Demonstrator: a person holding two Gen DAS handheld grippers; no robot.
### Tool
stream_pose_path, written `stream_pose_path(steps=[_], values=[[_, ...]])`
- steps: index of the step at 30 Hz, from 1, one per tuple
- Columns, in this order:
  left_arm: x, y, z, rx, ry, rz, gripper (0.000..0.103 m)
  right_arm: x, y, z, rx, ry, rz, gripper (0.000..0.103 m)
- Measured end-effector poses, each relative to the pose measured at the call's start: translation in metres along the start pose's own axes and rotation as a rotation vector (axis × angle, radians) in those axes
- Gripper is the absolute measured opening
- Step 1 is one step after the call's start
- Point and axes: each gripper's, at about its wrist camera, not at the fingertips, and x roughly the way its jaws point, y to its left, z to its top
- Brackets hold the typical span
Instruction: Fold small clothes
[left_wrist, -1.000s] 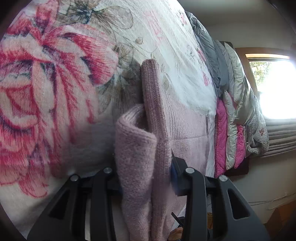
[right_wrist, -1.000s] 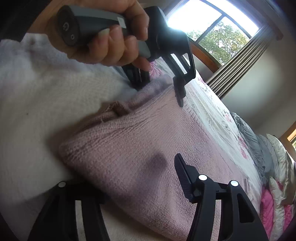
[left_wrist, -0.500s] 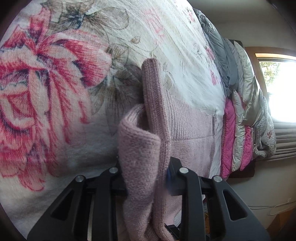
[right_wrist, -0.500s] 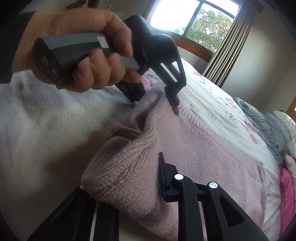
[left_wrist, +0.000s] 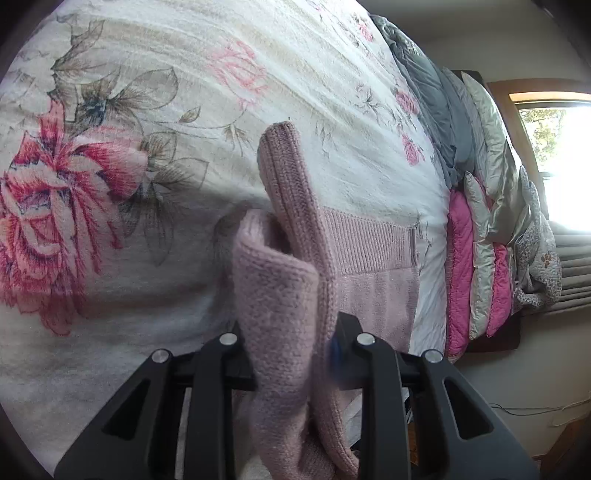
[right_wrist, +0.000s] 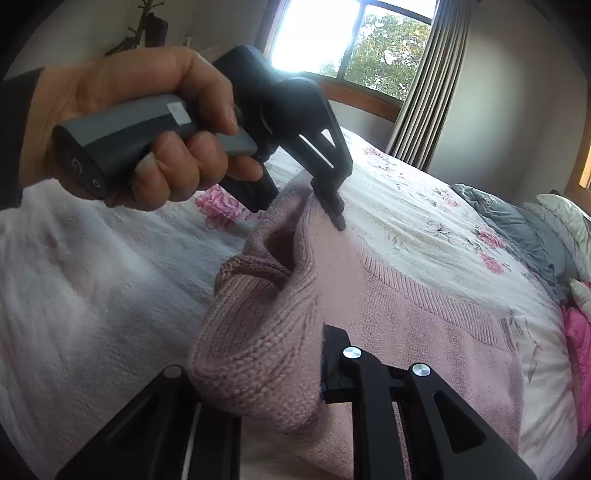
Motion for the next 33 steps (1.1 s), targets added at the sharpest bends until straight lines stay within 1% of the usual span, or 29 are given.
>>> stream_pose_path(steps=[2,3,16,17,33], values=[[-0.003,-0.009,-0.001,0.009,-0.003,0.014,0.024,-0.006,-0.006,0.003,0.019,-0.008,0.002,0.015],[-0.005,-0.015,-0.002,0.014,-0.004,0.02,0.024,-0.006,-0.016,0.002,0.024,-0.011,0.002,0.015],[-0.017,-0.081,-0.008,0.071,-0.019,0.101,0.024,-0.042,-0.063,0.01,0.127,-0.066,0.013,0.013],[-0.017,-0.085,-0.008,0.07,-0.025,0.095,0.024,-0.046,-0.063,0.009,0.135,-0.069,0.013,0.012],[-0.004,-0.154,-0.013,0.128,-0.024,0.166,0.024,-0.07,-0.108,0.005,0.241,-0.104,0.001,0.012]])
